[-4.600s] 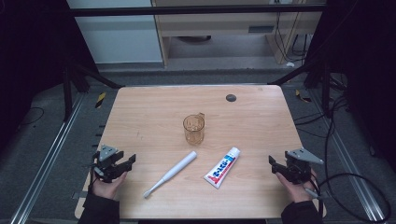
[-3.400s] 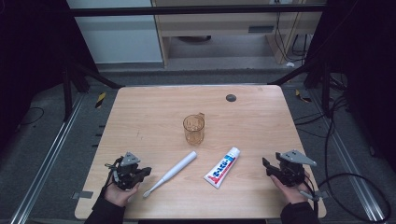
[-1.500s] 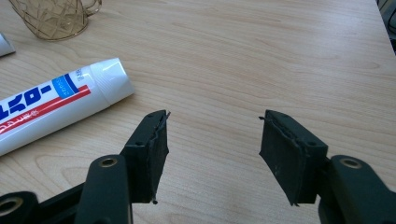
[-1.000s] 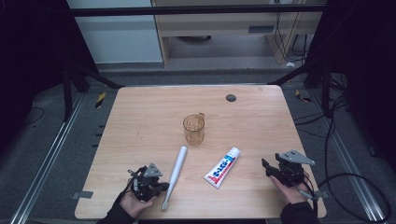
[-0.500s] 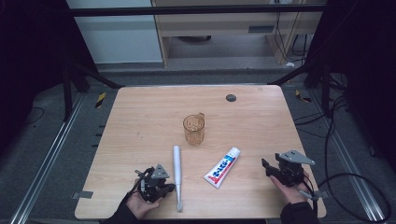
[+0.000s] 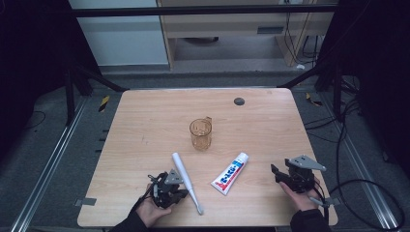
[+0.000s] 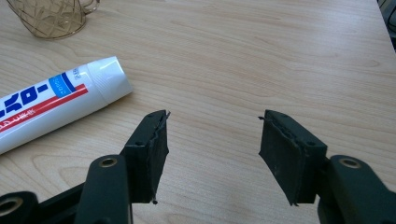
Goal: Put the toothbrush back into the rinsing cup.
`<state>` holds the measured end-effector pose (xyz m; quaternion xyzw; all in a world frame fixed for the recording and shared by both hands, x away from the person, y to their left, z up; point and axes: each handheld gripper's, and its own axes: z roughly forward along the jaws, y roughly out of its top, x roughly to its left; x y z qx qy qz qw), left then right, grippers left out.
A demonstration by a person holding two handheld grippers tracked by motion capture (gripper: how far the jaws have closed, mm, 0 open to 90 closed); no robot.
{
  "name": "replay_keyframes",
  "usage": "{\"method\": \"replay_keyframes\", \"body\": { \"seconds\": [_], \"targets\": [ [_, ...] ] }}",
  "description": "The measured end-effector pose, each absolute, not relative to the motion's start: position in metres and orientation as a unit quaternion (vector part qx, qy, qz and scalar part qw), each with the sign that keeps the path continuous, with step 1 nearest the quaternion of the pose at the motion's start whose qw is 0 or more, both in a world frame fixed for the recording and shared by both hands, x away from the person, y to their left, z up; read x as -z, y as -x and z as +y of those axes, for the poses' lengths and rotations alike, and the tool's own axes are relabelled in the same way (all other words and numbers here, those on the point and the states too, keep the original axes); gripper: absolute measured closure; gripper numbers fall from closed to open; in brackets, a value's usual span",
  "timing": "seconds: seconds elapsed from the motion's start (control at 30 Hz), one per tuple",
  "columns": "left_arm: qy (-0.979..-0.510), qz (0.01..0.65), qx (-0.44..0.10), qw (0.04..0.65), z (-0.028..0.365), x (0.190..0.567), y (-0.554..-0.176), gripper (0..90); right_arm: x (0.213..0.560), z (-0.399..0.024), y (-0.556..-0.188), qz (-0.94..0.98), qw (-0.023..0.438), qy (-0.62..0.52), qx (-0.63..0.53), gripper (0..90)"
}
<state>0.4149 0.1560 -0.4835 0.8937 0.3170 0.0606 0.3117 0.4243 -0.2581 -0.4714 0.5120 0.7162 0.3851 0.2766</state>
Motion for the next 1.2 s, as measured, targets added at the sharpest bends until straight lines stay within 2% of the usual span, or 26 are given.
{"method": "replay_keyframes", "body": {
  "seconds": [0.37,0.7,1.2],
  "targets": [
    [-0.894,0.312,-0.065,0.316,0.149,0.485,-0.417,89.6,0.472,-0.258,-0.425,0.717,0.277,-0.511,-0.384,41.4],
    [-0.880,0.316,-0.081,0.344,0.158,0.467,-0.419,89.6,0.471,-0.258,-0.424,0.714,0.277,-0.515,-0.385,41.5],
    [-0.845,0.368,-0.153,0.357,0.189,0.432,-0.474,89.6,0.472,-0.258,-0.426,0.713,0.280,-0.516,-0.385,41.5]
  ]
}}
